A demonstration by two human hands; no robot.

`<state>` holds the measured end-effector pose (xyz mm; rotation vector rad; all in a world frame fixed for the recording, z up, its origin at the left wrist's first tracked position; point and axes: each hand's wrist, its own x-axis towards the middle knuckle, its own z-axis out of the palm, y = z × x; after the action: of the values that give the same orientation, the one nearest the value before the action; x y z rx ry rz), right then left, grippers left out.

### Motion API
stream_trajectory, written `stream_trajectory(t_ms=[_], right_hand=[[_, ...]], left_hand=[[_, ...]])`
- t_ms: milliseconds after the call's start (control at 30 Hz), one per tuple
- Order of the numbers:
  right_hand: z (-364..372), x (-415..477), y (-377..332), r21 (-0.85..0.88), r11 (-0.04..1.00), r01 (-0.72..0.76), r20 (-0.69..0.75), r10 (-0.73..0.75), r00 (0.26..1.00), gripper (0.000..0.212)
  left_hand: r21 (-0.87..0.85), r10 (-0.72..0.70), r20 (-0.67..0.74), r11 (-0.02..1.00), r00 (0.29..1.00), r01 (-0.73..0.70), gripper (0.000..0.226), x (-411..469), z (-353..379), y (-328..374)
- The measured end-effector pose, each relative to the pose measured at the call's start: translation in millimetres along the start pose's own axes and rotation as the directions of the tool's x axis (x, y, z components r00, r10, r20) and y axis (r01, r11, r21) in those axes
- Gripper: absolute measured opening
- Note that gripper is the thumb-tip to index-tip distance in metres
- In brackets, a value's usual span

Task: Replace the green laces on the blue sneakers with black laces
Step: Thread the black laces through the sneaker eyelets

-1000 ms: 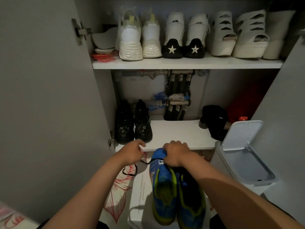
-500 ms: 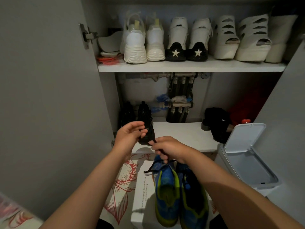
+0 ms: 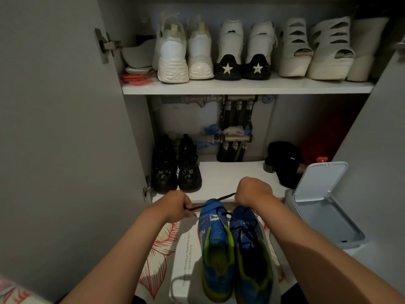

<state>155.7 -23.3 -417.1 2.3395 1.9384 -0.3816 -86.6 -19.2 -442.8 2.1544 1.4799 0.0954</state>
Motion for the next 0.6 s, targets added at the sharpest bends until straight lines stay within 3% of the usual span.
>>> stream_trajectory(t_ms=[100,167,233,267,367,600], right_hand=[[11,0,-7,-0.087,0.973,0.212,0.112,-0.202,0.973,0.058],[19,-3,-18,0.230,0.919,0.319,0.172,-0.361,0.916,0.067],[25,-6,-30,0.578,0.757,0.306,0.195,-0.492,0.849,0.058],[26,-7,-34,0.646,0.699,0.306,0.175,-0.526,0.832,0.047],[28,-5,-35,0.694,0.661,0.288,0.164,-0.533,0.830,0.026],[22,5,-29,0.678,0.683,0.272,0.082,-0.437,0.896,0.009]], left_hand=[[-0.031,0.035,-0.028,0.999,0.999,-0.036,0.012,2,6,6],[-0.036,0.086,-0.025,0.996,0.996,-0.087,0.015,3,10,14],[-0.047,0.121,-0.025,0.991,0.992,-0.122,0.017,4,13,21],[-0.050,0.133,-0.031,0.990,0.991,-0.134,0.018,4,13,22],[-0.059,0.132,-0.048,0.989,0.990,-0.135,0.021,6,10,20],[-0.142,0.022,-0.030,0.990,0.999,-0.026,0.027,8,1,11]])
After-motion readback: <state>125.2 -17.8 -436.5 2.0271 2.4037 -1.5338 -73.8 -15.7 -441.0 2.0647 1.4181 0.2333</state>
